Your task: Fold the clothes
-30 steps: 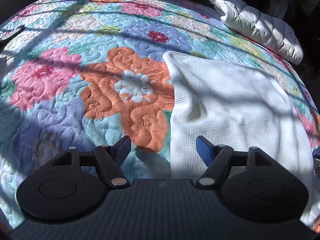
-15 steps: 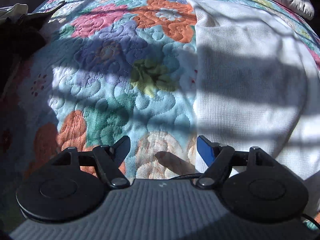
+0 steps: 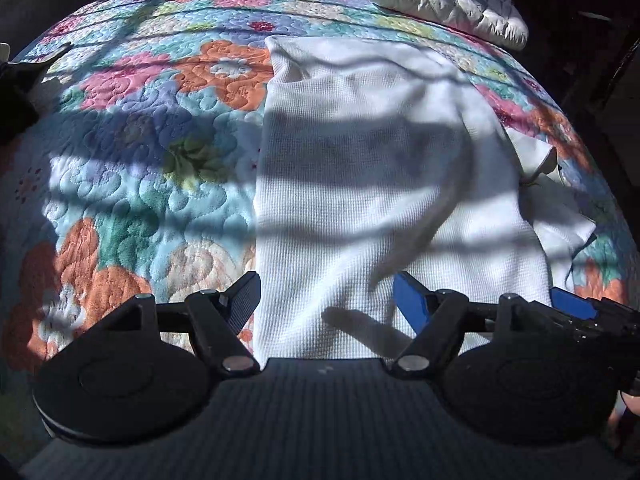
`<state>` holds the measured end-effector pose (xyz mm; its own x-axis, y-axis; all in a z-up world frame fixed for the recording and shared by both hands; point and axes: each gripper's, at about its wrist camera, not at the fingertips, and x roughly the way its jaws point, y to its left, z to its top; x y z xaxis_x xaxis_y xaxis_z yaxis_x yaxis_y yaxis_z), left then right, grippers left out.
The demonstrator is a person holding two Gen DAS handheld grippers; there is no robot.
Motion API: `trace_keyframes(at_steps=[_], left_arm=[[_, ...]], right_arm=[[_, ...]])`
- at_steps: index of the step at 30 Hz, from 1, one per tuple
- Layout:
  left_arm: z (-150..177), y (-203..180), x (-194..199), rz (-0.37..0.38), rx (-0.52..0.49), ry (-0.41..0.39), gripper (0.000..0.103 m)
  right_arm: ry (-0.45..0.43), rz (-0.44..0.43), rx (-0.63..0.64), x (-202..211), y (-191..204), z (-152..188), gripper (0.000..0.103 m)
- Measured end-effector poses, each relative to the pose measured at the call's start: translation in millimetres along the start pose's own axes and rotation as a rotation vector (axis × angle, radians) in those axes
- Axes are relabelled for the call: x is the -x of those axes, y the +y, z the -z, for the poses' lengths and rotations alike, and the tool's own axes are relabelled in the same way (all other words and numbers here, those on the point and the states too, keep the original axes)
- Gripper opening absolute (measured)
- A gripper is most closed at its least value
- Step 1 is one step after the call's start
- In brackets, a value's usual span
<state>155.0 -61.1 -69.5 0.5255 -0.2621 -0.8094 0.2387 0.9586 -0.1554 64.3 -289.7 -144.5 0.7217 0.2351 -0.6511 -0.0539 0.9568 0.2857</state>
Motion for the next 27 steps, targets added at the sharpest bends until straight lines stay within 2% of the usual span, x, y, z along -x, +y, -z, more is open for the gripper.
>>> trace_keyframes(at_steps=[2, 3, 6, 8, 9, 10, 12, 13, 14, 15, 16, 17, 18, 20, 22, 24, 25, 27], left_arm=[[-8, -19, -6, 0.048, -0.037, 0.002, 0.073], [-11, -29, -10, 0.070, -0.059, 0.007, 0.073], [-19, -57, -23, 0.145, -0.116, 0.026, 0.074], [-21, -72, -35, 0.220, -0.136, 0.047, 0.079], [-20, -78, -44, 0.273, -0.136, 0.063, 0.080], [-17, -82, -52, 0.295, -0.122, 0.085, 0.081], [-13, -82, -69, 0.296, -0.070, 0.140, 0.080], [-11, -78, -74, 0.289, -0.042, 0.149, 0.074], [-9, -75, -80, 0.282, -0.014, 0.158, 0.053], [-6, -71, -86, 0.275, 0.014, 0.167, 0.041], [-4, -68, -91, 0.268, 0.042, 0.176, 0.020], [-2, -59, -92, 0.290, 0.099, 0.175, 0.014], [-1, -49, -92, 0.317, 0.162, 0.172, 0.013], [4, -31, -92, 0.371, 0.278, 0.167, 0.011], [9, -18, -95, 0.403, 0.327, 0.168, 0.011], [18, -3, -102, 0.473, 0.422, 0.168, 0.011], [23, 6, -106, 0.506, 0.483, 0.166, 0.011], [34, 23, -112, 0.568, 0.595, 0.163, 0.011]], right_arm=[[-0.010, -0.049, 0.017, -6, 4, -3, 0.006], [-0.034, -0.043, 0.055, -5, 11, -4, 0.006], [-0.079, -0.012, 0.203, -2, 33, -1, 0.006], [-0.065, -0.026, 0.228, -2, 40, 0, 0.006], [-0.063, -0.044, 0.231, -1, 42, 0, 0.006], [-0.062, -0.056, 0.253, 0, 46, 0, 0.006], [-0.056, -0.067, 0.324, 1, 56, 3, 0.007], [-0.055, -0.070, 0.353, 1, 58, 4, 0.008], [-0.055, -0.073, 0.378, 1, 59, 6, 0.012], [-0.048, -0.085, 0.386, 3, 58, 7, 0.017], [-0.045, -0.096, 0.373, 7, 54, 8, 0.019], [-0.043, -0.105, 0.355, 11, 50, 8, 0.022], [-0.044, -0.110, 0.329, 17, 45, 9, 0.030], [-0.056, -0.101, 0.269, 30, 32, 12, 0.039], [-0.105, -0.027, 0.211, 44, 19, 15, 0.040], [-0.151, 0.066, 0.157, 54, 7, 17, 0.041], [-0.149, 0.071, 0.138, 56, 2, 17, 0.041], [-0.108, 0.019, 0.061, 55, -12, 15, 0.041]])
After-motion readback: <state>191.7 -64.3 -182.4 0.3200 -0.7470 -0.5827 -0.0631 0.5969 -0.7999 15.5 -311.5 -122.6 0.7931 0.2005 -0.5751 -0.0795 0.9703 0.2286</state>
